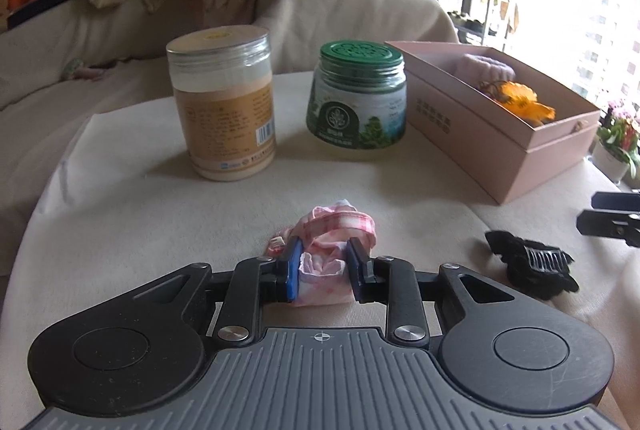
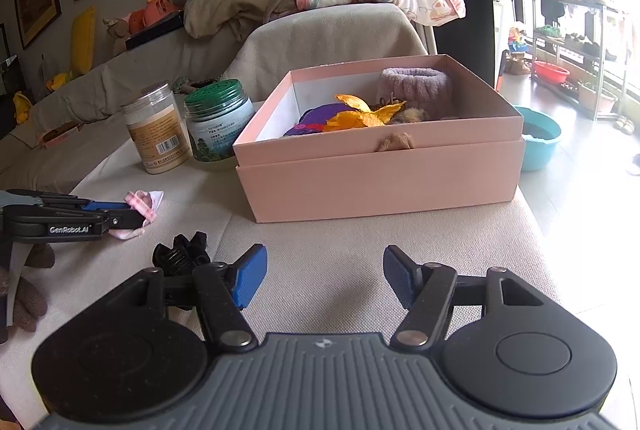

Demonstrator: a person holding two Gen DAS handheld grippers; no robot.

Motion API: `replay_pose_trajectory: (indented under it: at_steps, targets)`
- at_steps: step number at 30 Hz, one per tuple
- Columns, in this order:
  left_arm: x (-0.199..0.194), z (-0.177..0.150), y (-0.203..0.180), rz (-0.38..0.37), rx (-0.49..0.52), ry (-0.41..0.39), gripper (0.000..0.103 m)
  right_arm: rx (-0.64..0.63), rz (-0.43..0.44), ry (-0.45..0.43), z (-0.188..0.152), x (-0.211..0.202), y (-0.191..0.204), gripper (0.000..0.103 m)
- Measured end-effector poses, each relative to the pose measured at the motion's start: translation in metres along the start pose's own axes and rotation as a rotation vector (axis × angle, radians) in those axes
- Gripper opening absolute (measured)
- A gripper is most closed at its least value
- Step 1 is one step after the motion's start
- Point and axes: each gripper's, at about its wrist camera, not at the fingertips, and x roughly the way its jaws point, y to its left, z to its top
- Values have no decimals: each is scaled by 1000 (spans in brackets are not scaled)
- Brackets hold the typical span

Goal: Organize soft objects

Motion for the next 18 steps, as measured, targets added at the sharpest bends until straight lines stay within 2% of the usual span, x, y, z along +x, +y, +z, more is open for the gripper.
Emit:
replay_pose_trajectory:
  at_steps: [6,8,9,11,12,16,18]
  targets:
    - [1,6,6,-25,-81,28,28,6,0,0,-1,-1,0,65]
    - [-2,5,7,-66,-100,43,28,9,0,-2,-2,-1,0,65]
    - [-5,5,7,-112,-102,58,28,10,1,-1,-2,-1,0,65]
    - [-12,-1,1,-196,-83,81,29,14,2,4,-2,0,0,65]
    - [-17,-4,-2,-214,-66,82,29,17,1,7,-2,1,0,65]
    - [-31,-12,-14,-225,-20,94,29,19,0,6,-2,1,0,65]
    - [-40,-11,-17,-259,-3,90,29,19,0,6,-2,1,0,65]
